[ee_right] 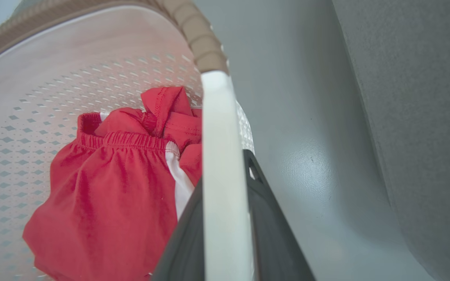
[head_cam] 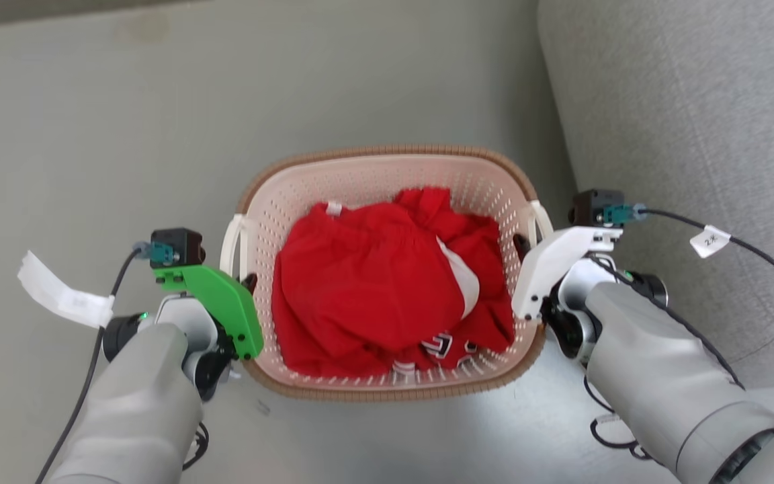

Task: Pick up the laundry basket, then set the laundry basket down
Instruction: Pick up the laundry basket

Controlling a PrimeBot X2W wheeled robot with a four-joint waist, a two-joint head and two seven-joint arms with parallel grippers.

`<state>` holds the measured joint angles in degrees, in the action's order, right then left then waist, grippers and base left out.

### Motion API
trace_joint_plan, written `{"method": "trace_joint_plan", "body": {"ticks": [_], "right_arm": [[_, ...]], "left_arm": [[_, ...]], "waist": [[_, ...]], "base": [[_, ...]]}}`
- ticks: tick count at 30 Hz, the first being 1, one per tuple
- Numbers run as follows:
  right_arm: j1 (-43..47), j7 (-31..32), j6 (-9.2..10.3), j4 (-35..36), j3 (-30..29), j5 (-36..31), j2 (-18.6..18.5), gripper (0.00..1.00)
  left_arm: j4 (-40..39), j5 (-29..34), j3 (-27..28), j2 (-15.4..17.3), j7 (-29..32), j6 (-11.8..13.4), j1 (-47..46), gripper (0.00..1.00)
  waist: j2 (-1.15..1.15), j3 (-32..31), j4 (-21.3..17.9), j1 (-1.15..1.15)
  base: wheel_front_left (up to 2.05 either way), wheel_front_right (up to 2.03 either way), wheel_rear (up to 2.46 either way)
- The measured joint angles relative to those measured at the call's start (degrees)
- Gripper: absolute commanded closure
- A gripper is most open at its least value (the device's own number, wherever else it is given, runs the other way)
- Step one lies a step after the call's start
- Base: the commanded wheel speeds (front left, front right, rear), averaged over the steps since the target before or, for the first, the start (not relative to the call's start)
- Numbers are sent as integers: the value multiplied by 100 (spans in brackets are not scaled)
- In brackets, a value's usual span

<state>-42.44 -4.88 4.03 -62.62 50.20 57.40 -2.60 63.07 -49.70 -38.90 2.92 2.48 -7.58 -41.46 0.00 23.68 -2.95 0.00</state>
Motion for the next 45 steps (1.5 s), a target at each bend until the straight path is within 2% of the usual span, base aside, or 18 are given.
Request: {"method": "trace_joint_plan", "body": {"ticks": [25,37,45], "right_arm": [[933,656,-200,-134,374,446,9,100],[1180,857,-260,-156,502,568,10,100],[1209,932,-291,-156,526,632,-2,100]], "left_arm": [[504,-292,-114,-226,567,-4,790,100],[588,-342,-180,-258,742,20,1039,100],[557,-367,-193,-265,812,63,1041,100]], "waist": [[0,-1617,-5,0],[0,-2091,21,0],[0,-2155,14,0]], "base": [[0,0,0],[0,0,0],[0,0,0]]}}
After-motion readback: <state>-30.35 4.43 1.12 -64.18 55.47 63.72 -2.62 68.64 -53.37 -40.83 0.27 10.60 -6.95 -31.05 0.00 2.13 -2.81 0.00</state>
